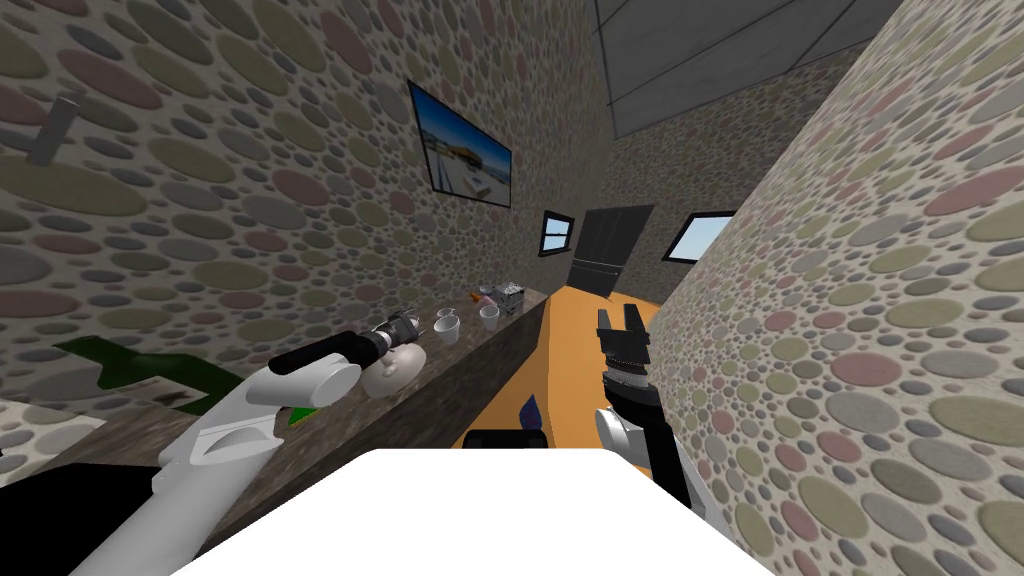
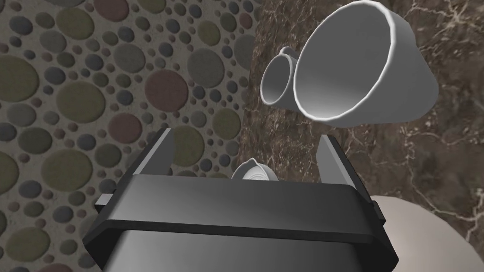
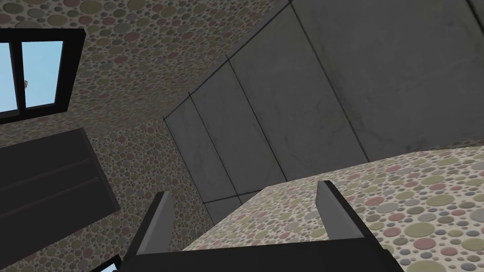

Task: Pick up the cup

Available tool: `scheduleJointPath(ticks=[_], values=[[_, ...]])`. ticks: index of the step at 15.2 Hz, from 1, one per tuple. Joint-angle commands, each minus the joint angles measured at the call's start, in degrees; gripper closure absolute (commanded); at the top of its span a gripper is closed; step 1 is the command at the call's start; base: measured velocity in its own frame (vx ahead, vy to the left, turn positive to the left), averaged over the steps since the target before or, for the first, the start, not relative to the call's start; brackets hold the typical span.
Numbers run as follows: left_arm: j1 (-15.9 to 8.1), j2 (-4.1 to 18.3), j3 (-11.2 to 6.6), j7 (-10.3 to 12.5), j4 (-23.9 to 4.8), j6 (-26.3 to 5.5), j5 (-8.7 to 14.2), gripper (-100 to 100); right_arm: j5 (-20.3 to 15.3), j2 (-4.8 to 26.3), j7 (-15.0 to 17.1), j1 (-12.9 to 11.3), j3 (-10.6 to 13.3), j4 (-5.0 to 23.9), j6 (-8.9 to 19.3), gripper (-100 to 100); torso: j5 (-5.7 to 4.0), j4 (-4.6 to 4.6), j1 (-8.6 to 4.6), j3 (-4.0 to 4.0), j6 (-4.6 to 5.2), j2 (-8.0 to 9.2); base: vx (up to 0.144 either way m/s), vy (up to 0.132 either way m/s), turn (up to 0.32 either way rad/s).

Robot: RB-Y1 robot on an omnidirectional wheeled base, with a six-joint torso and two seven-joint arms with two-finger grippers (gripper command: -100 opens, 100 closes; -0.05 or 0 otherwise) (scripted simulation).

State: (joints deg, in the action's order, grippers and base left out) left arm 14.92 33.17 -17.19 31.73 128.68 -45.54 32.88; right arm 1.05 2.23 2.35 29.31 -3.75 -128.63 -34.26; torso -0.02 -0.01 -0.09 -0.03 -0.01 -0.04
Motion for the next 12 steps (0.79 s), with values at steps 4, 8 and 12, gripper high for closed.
scheduleJointPath(ticks=[4,8,12], values=[[-0.82,0.95,-0.84,2.18,-0.38,-5.18,1.54,-100,0.00,0.00,0.00,0.00,0.00,0.00,0.00,0,-0.01,0.00,-0.04,0.00,0.00,-0.01,0.020,-0.024,-0.036],[-1.43,1.81,-1.61,4.14,-0.82,-9.40,3.04,-100,0.00,0.00,0.00,0.00,0.00,0.00,0.00,0,0.00,-0.01,0.00,-0.02,0.00,-0.03,0.027,-0.012,-0.059],[-2.56,3.39,-3.09,7.95,-1.73,-15.02,5.94,-100,0.00,0.00,0.00,0.00,0.00,0.00,0.00,0,-0.01,0.00,-0.03,-0.01,0.01,-0.02,0.028,-0.018,-0.055]])
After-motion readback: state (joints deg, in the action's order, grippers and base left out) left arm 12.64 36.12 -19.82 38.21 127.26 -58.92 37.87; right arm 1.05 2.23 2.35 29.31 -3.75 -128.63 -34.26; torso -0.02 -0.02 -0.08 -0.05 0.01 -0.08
